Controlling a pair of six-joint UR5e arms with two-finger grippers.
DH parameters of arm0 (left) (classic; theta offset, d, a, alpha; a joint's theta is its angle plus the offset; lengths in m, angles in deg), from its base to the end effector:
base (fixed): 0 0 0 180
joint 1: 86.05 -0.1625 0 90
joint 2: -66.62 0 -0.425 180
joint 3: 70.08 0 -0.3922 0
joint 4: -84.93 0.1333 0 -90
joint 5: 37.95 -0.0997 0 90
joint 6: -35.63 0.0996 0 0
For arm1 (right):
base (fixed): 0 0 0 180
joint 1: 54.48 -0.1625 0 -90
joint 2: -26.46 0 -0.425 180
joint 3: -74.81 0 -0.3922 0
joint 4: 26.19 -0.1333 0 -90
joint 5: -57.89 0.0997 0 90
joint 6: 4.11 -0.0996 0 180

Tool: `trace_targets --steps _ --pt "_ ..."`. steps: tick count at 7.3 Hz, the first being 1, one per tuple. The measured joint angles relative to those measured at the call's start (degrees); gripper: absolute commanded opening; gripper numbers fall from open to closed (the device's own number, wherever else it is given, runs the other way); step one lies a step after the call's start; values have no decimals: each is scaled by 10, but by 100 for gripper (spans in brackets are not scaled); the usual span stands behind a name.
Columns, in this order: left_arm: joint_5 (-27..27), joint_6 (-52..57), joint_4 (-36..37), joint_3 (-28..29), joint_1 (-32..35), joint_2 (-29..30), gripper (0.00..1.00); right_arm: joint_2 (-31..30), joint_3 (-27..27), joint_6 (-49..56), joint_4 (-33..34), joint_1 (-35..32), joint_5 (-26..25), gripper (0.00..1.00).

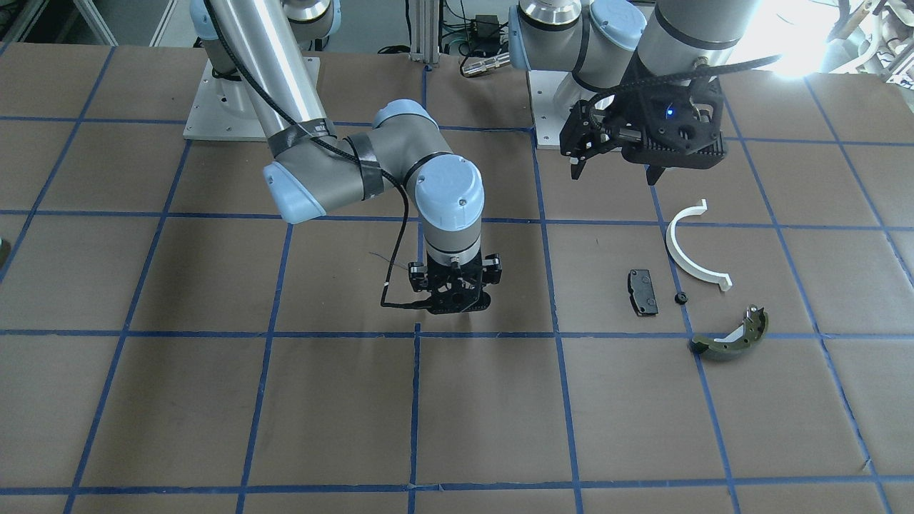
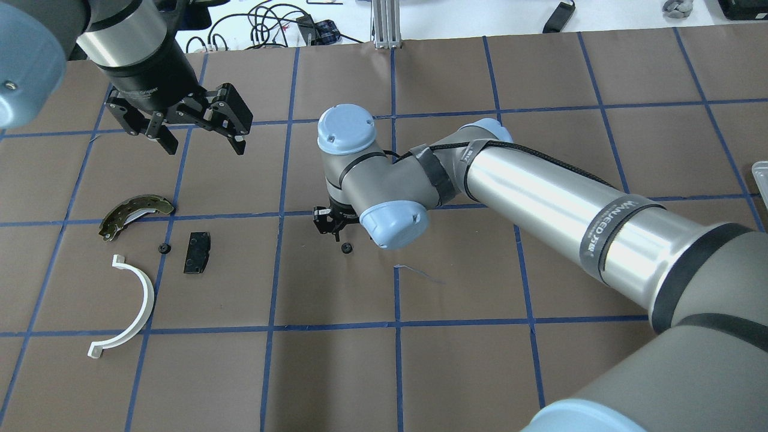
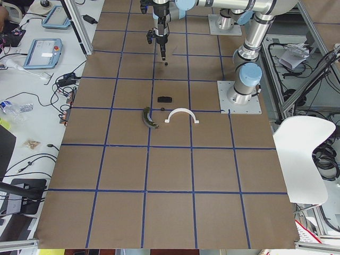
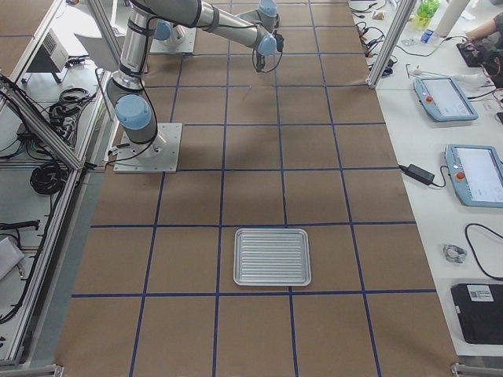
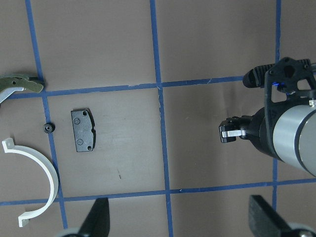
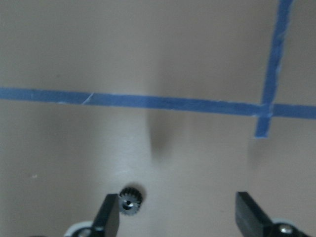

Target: Place bearing gear from tray to pile

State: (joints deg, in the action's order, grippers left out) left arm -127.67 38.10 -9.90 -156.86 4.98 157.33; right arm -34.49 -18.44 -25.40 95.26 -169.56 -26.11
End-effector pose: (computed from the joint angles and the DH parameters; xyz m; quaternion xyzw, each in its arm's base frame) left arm -0.1426 -0.4902 0.5011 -0.0305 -0.9993 -0.0202 0.0027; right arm 0.3998 -0.5152 0.2239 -0.0326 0.9981 0.0274 0.0452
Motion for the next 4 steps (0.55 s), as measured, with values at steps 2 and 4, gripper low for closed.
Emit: trace_targets --steps 2,4 --pt "2 -6 1 -7 2 18 100 -65 0 102 -72 90 -10 100" --pt "2 -24 46 -41 25 51 100 -136 0 218 -149 188 -18 100"
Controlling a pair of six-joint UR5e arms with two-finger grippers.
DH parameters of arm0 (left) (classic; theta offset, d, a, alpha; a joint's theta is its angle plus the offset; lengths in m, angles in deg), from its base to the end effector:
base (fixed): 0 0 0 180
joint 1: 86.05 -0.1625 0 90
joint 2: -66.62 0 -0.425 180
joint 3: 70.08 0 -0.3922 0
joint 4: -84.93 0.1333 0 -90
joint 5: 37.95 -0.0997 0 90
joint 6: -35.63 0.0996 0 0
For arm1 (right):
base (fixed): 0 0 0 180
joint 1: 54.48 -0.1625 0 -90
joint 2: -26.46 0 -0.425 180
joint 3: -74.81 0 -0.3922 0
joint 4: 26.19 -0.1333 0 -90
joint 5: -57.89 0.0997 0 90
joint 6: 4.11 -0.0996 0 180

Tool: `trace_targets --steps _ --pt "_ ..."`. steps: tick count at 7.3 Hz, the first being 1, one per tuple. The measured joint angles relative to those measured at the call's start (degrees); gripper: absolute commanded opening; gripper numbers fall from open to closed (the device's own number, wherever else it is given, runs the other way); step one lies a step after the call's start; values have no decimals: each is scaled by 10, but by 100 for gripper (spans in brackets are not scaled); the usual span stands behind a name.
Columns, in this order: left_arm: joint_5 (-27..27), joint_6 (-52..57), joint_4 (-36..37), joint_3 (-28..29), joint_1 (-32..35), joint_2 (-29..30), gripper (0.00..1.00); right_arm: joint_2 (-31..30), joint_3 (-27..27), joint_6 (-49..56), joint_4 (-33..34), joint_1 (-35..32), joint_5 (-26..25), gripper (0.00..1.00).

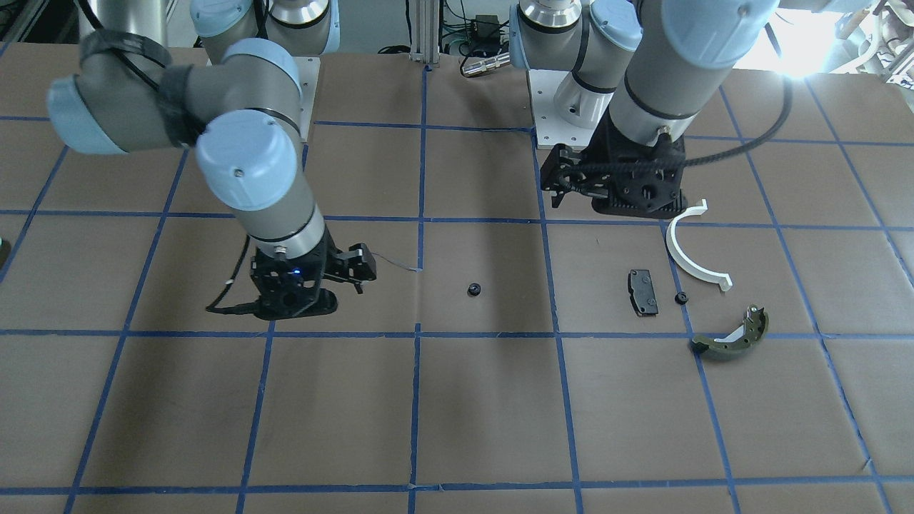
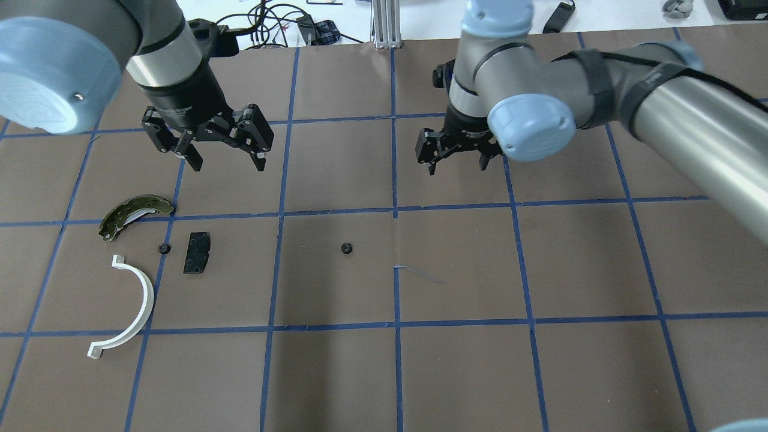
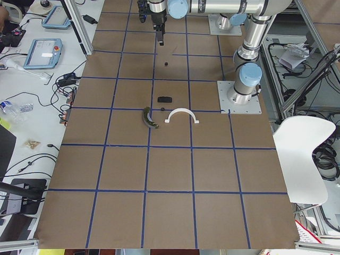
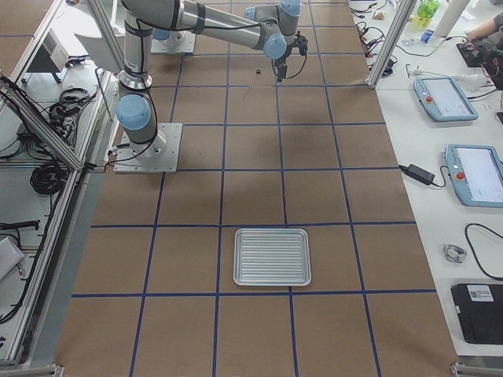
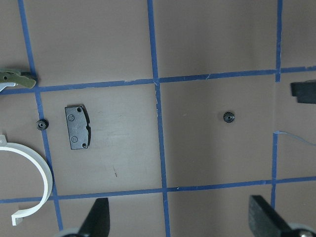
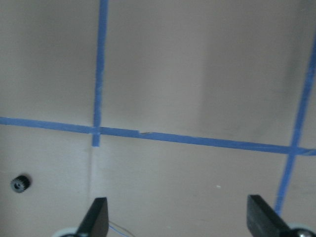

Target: Place bearing gear from tray to pile

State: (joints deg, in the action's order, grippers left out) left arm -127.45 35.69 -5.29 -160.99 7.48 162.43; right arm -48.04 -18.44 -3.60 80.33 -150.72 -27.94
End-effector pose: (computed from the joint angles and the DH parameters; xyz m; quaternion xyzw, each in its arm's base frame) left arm -0.1659 -0.5102 0.4285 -0.0310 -0.9977 -0.0606 0.0025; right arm 0.2028 -0.5620 0.3428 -0.0581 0.9975 0.0212 0.0354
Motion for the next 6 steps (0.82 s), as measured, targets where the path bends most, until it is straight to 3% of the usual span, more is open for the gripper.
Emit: trace_targets --steps 2,4,6 --pt "-4 -57 121 -75 52 34 100 -64 0 68 -68 63 -14 100" --pt "-3 -100 249 -147 83 66 100 -135 2 80 -119 74 -27 100" --pt "-3 -117 315 -176 105 100 100 -180 6 77 -158 73 -28 100"
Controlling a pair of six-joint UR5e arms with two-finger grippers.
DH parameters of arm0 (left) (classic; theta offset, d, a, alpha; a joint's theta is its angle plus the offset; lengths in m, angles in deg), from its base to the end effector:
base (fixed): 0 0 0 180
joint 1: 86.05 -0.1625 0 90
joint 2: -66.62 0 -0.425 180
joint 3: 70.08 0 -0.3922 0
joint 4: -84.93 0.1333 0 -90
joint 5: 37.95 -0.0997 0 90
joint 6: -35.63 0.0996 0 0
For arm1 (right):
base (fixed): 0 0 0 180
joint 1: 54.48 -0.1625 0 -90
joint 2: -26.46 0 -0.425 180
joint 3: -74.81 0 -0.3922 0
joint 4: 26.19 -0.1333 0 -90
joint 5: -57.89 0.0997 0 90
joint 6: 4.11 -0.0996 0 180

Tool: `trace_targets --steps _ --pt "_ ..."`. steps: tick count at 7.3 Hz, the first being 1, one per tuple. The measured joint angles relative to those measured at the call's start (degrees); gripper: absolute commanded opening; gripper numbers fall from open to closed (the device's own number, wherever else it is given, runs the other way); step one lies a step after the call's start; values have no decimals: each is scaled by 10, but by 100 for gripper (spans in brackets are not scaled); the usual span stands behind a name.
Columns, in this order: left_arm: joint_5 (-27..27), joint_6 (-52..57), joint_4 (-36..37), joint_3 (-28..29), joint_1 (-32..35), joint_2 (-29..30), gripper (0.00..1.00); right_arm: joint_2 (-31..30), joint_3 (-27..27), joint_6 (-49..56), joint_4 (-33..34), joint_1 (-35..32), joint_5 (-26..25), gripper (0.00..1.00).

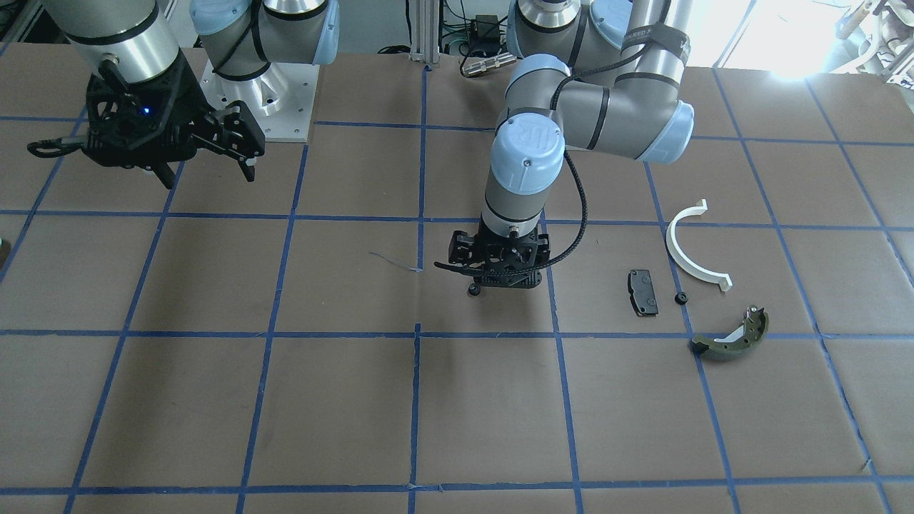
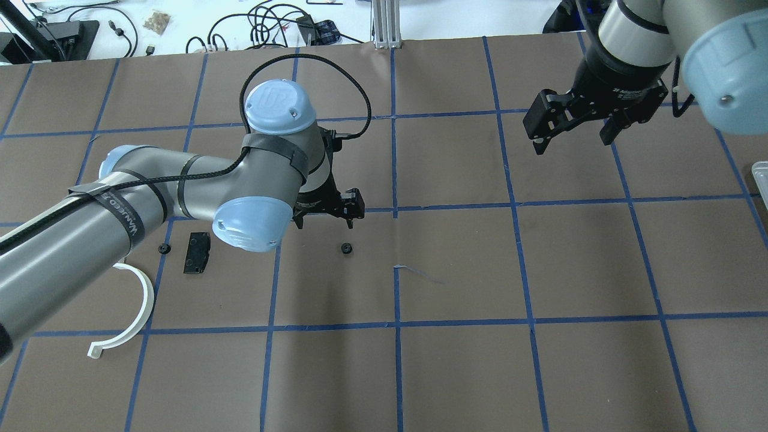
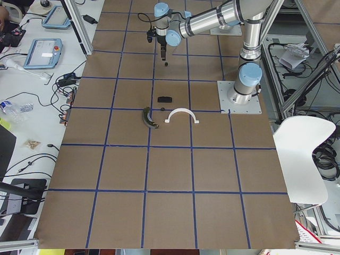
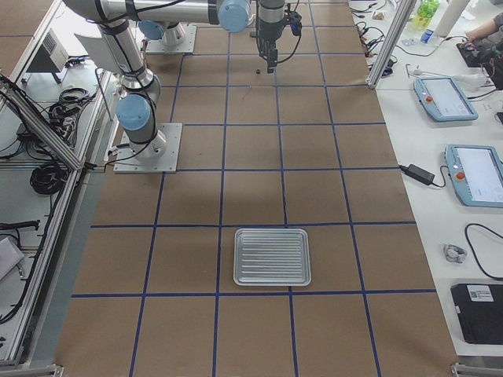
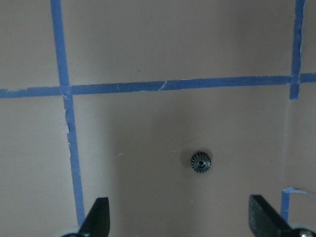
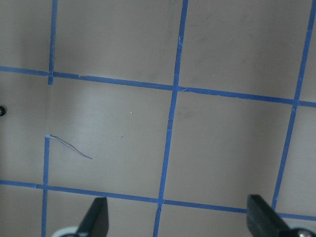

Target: Place bearing gear from tray to pile

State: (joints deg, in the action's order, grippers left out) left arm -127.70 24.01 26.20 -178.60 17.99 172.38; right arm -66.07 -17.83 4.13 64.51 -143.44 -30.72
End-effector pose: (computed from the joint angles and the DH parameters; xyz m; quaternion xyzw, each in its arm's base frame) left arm -0.2592 -0.4854 0.2459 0.0211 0.9994 0.0261 0.0037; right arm 0.1271 -0.4765 0.4878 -0.0628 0.9979 -0.0061 0.0117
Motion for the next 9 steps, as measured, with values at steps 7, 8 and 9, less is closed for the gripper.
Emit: trace_targets --steps 7,8,9 --pt "2 0 68 -25 19 68 86 -10 -4 -16 -9 -30 -9 100" --pt "2 3 79 -29 19 72 65 -7 -4 -16 -10 -30 -10 100" --pt "2 6 87 -31 19 74 32 -5 -2 -16 -9 -30 -10 100"
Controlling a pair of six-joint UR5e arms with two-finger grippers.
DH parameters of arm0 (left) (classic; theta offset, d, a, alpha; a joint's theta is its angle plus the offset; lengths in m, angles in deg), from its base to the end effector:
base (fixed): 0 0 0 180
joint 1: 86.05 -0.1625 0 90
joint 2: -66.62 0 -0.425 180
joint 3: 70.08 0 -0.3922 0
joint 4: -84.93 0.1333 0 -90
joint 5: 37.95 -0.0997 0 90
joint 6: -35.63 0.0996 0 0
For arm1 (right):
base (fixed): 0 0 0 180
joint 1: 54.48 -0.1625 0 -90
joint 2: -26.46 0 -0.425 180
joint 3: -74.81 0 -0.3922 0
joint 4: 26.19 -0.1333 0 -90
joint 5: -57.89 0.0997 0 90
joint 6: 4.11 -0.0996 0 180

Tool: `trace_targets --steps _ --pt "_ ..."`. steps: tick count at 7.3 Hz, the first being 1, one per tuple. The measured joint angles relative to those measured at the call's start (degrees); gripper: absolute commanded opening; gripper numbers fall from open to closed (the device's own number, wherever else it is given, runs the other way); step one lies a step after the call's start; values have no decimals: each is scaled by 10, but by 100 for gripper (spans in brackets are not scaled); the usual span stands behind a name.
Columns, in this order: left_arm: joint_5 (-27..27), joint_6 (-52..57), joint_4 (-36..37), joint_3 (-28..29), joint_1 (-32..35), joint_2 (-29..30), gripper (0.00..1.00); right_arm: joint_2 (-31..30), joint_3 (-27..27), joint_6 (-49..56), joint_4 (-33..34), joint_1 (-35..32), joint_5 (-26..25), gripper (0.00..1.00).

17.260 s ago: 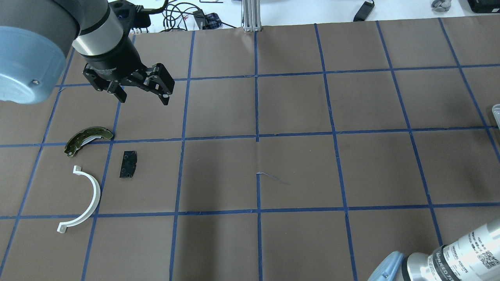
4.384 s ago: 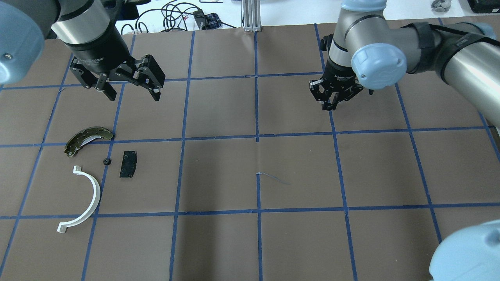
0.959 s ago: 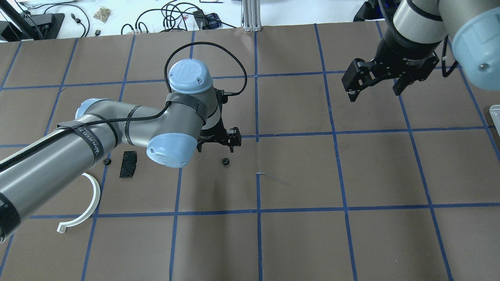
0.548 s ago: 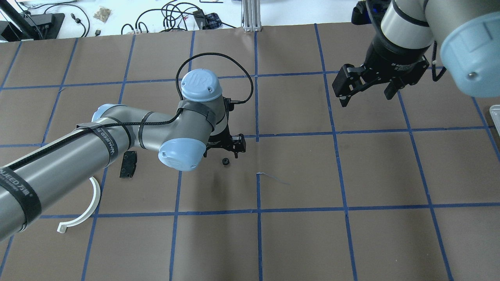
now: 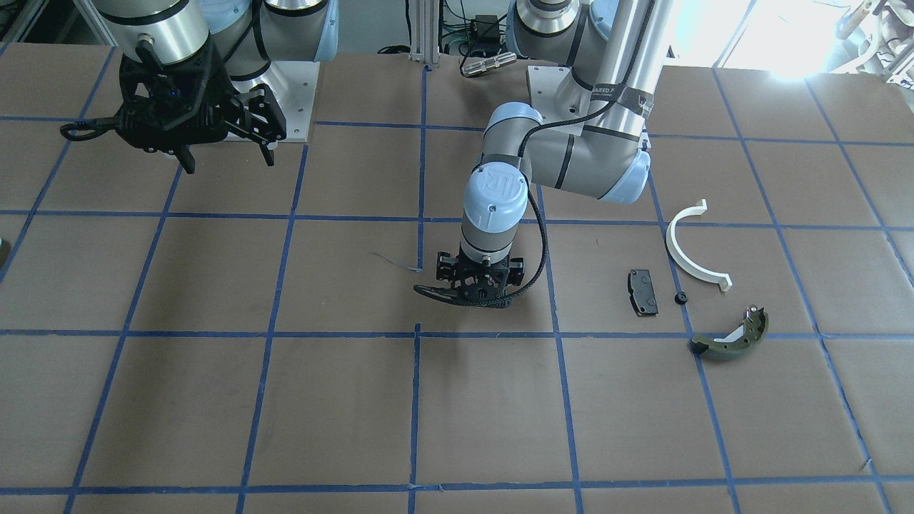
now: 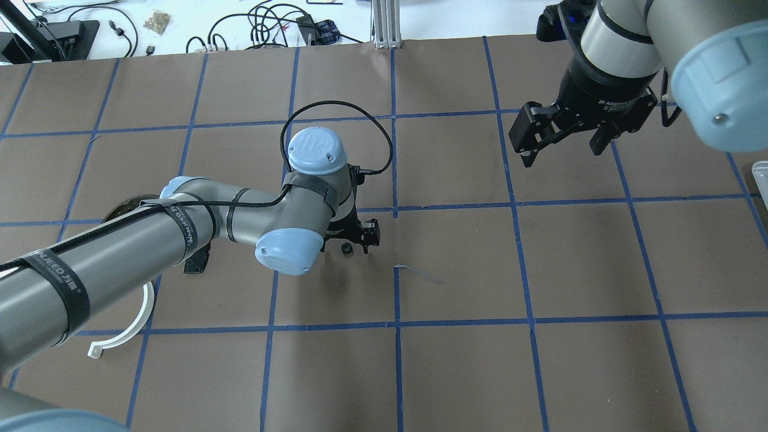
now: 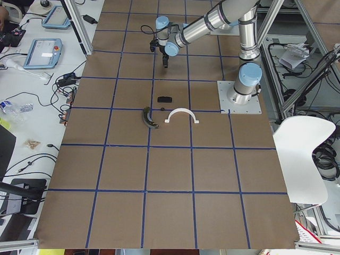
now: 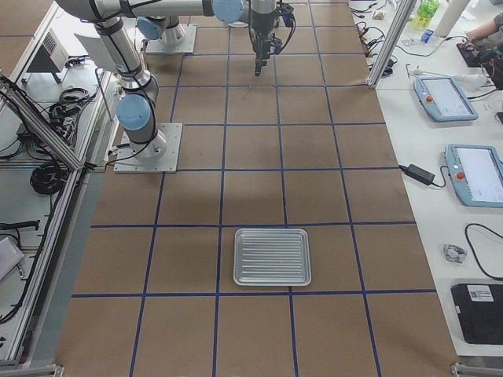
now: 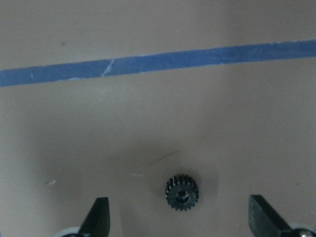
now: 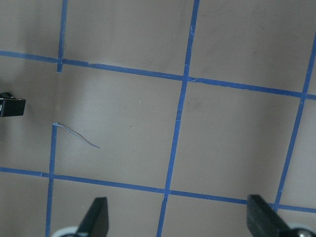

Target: Place bearing gear from tray to pile

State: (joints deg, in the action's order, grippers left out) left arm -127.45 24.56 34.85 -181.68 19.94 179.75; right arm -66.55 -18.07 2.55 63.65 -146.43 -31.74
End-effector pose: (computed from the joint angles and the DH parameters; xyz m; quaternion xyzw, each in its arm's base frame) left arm -0.2768 -0.4789 0.1697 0.0427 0.9982 0.0418 0.0056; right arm 0.1498 -0.4647 0.4882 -0.0751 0.9972 0.0001 0.0032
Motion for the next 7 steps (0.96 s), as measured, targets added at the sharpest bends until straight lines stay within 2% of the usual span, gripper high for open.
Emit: trace_targets --steps 1,3,7 --pt "0 2 6 0 0 0 25 1 1 0 4 0 0 100" --pt "0 5 13 0 0 2 4 1 3 -1 25 1 2 100" --pt "1 4 13 5 -2 -7 4 2 1 -1 52 1 3 100"
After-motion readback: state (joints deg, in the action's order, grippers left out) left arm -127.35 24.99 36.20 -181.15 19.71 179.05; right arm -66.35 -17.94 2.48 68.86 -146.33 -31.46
